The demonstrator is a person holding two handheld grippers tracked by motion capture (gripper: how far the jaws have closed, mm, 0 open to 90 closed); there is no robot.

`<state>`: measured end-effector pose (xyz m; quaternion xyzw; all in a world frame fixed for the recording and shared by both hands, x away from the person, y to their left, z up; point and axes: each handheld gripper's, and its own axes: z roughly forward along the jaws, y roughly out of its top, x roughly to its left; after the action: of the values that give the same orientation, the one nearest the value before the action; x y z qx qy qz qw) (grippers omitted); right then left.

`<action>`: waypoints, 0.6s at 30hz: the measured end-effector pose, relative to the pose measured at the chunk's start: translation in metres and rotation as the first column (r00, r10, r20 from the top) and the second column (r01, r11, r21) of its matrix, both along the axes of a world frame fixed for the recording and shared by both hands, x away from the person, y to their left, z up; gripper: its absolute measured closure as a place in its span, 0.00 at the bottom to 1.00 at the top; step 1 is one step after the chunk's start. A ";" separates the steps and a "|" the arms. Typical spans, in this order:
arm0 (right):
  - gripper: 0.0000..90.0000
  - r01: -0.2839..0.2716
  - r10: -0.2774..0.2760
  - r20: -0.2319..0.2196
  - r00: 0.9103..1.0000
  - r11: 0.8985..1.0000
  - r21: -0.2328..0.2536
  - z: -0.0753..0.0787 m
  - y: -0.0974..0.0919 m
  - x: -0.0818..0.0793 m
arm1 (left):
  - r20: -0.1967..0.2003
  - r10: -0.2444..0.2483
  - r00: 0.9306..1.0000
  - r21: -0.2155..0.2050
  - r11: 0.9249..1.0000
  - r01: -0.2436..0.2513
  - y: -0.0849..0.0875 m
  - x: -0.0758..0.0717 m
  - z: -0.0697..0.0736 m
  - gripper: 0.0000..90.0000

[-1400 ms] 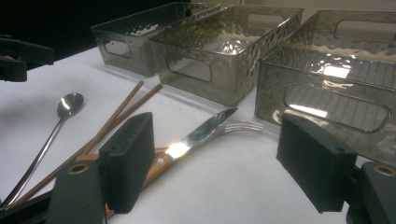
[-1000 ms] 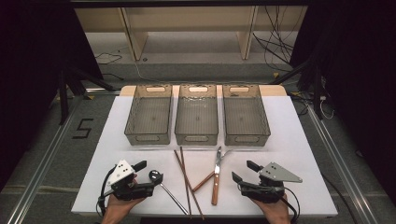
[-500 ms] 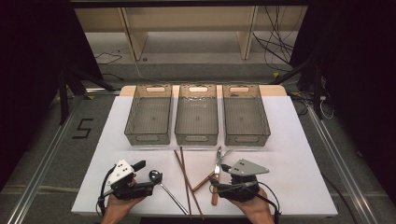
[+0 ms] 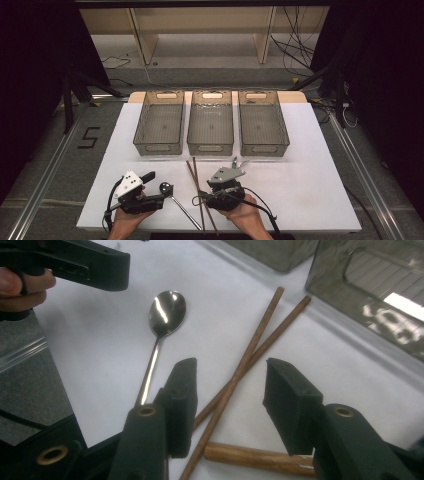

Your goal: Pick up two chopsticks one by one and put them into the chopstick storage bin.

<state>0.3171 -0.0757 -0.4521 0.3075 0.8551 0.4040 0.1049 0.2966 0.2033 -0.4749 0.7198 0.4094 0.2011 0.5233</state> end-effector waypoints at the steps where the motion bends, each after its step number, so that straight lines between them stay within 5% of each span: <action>1: 0.65 0.000 0.000 -0.009 1.000 1.000 -0.003 -0.001 0.002 0.002 | 0.000 0.000 1.000 0.000 1.000 0.000 0.000 0.000 0.000 0.18; 18: 0.79 0.018 -0.029 -0.100 0.995 0.994 -0.109 -0.027 0.024 0.015 | -0.001 -0.001 1.000 0.009 1.000 0.001 0.000 0.000 0.000 0.18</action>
<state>0.3321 -0.0516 -0.4786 0.3315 0.8763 0.3396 0.0824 0.2966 0.2032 -0.4752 0.7224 0.4084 0.2022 0.5201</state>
